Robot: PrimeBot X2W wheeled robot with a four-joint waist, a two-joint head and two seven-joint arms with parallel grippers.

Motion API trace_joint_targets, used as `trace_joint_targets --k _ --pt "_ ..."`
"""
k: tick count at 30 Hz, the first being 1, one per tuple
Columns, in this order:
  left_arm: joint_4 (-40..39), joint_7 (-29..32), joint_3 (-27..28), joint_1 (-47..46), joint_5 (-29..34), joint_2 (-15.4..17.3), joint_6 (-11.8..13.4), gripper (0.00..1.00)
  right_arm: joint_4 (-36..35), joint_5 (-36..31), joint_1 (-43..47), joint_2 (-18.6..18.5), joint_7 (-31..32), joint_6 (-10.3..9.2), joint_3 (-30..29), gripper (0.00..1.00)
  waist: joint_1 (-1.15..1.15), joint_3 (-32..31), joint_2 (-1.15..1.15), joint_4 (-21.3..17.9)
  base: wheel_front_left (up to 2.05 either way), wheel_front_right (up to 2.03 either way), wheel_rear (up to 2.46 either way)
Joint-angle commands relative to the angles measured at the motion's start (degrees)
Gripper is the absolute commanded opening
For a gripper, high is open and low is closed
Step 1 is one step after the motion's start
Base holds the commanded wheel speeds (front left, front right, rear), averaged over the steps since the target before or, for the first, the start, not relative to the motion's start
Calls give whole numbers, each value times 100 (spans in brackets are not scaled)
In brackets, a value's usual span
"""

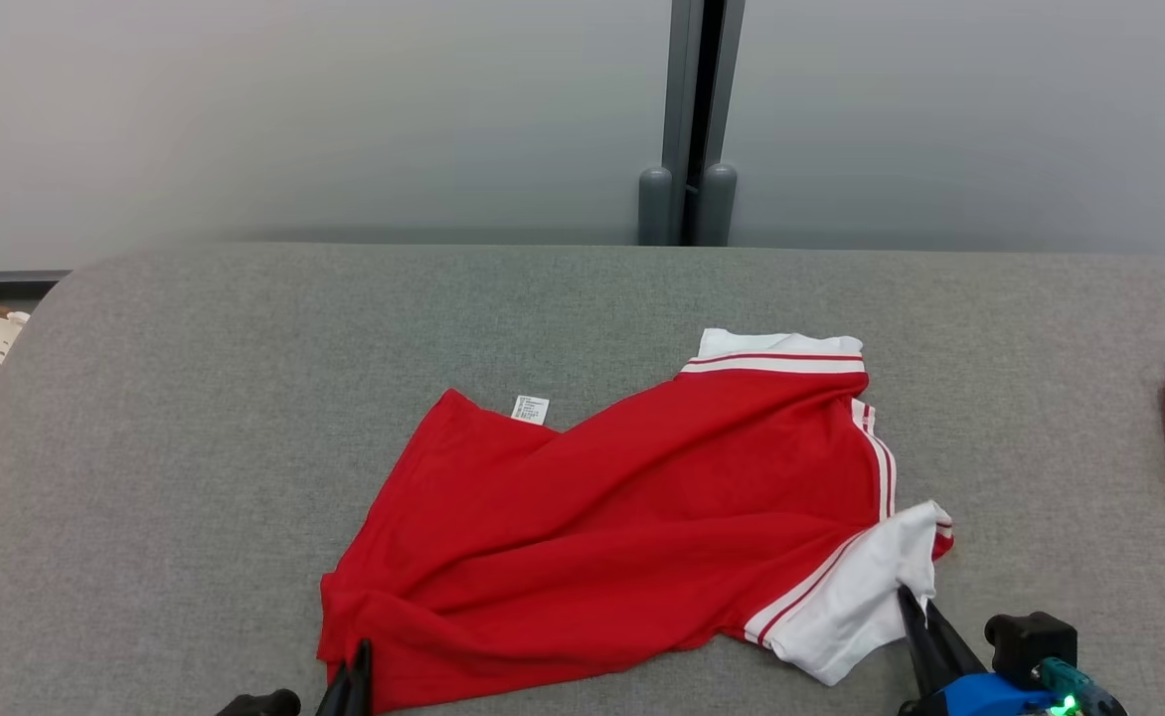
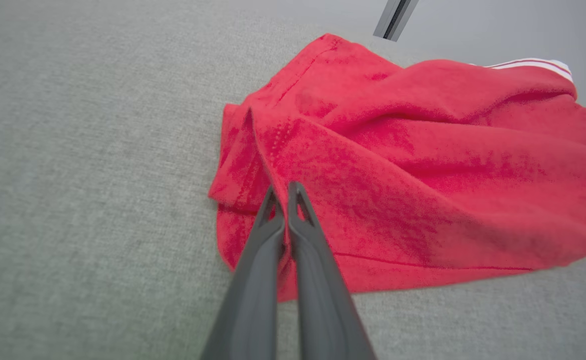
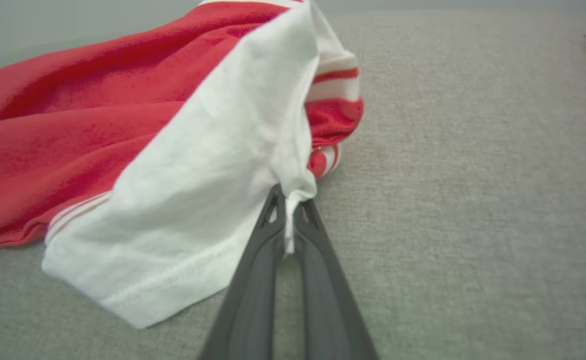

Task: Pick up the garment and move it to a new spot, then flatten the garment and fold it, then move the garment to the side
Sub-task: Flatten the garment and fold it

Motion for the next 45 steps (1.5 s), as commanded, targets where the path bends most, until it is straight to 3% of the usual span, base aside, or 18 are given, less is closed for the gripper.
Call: trace_joint_targets --k 1,6,12,21,27,31,37,45 --pt "-116 -28 17 -52 -33 1 -14 0 -159 106 99 -38 1 0 46 0 0 -59 0 -22 0 0 0" --pt "-730 -28 60 -175 28 47 -16 0 -906 620 178 -142 0 0 256 0 0 -219 0 -65 0 0 0" --pt "-1651 -27 74 -556 -41 362 -17 0 -2015 1570 -92 -388 0 0 397 0 0 -352 0 -174 0 0 0" --pt "-2657 -10 -293 -1926 -434 1328 -14 0 -3652 2445 -1188 -931 1 0 96 0 0 -458 0 -325 0 0 0" --pt "-3253 551 -389 -3119 -856 1975 -14 0 -4358 2616 -2313 -1407 359 0 -62 0 0 -428 0 -366 0 0 0" --pt "-3258 1188 -468 -3812 -1127 2225 -14 0 -4317 2524 -3092 -1626 726 0 -116 0 0 -306 0 -348 0 0 0" --pt "-2868 1794 -642 -4481 -1307 2195 -11 0 -3645 2232 -3923 -1671 1018 0 69 0 0 137 0 -321 0 0 0" --pt "-1804 1628 -752 -5543 -1166 1966 23 0 -2165 1660 -5319 -1542 521 0 107 0 0 1158 0 -370 0 0 0"
